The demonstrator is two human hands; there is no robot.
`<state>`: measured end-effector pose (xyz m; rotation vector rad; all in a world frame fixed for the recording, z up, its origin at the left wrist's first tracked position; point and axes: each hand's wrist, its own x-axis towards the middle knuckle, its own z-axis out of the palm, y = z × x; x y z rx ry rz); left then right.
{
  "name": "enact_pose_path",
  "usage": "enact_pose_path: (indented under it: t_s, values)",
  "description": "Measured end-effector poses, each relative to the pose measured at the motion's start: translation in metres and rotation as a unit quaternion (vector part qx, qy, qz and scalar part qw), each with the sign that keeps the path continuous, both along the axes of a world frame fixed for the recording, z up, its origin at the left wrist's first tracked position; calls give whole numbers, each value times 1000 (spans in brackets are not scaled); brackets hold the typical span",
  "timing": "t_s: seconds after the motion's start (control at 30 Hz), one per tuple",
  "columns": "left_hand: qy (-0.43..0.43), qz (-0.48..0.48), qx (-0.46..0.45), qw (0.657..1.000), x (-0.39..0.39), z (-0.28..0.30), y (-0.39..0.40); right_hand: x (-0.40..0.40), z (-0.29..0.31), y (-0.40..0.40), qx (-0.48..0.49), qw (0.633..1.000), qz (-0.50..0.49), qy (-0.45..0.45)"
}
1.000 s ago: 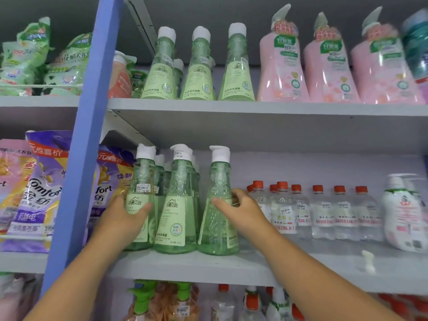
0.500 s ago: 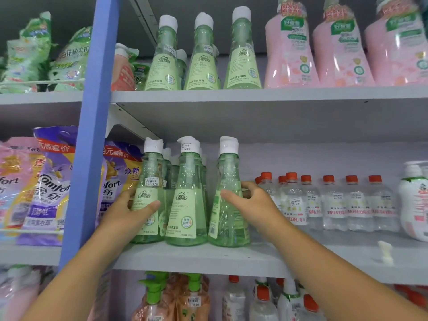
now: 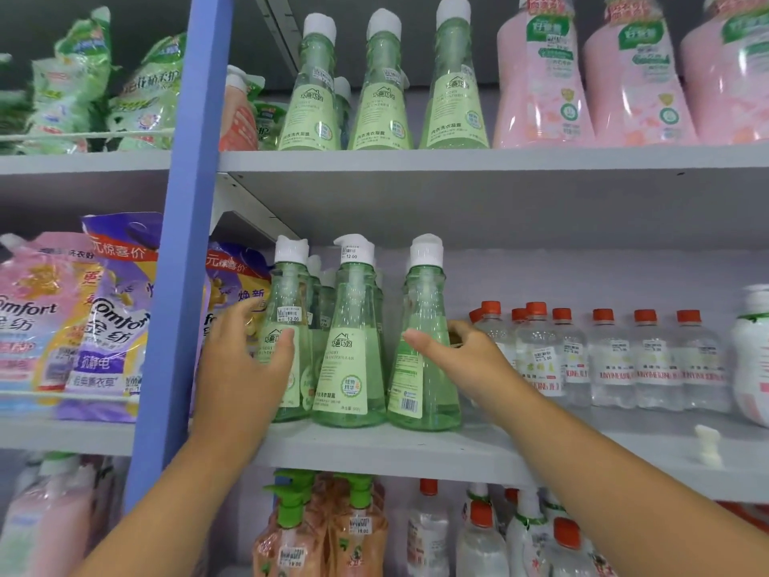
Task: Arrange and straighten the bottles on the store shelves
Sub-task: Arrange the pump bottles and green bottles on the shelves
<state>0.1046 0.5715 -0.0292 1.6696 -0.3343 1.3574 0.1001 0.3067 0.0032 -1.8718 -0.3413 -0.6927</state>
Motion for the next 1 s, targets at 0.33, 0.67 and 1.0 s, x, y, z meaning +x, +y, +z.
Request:
enact_pose_path:
  t_s: [0.33,0.67,1.0]
  values:
    - [280,-91,95,951,-5,34,-56,0,3,-2,16,999,33,1]
    - [255,-71,144,954,3,23,-58,5,4,-1,47,998,37,2]
    - [181,-121,99,971,0,14,-47,6,7,-3,43,998,50,11]
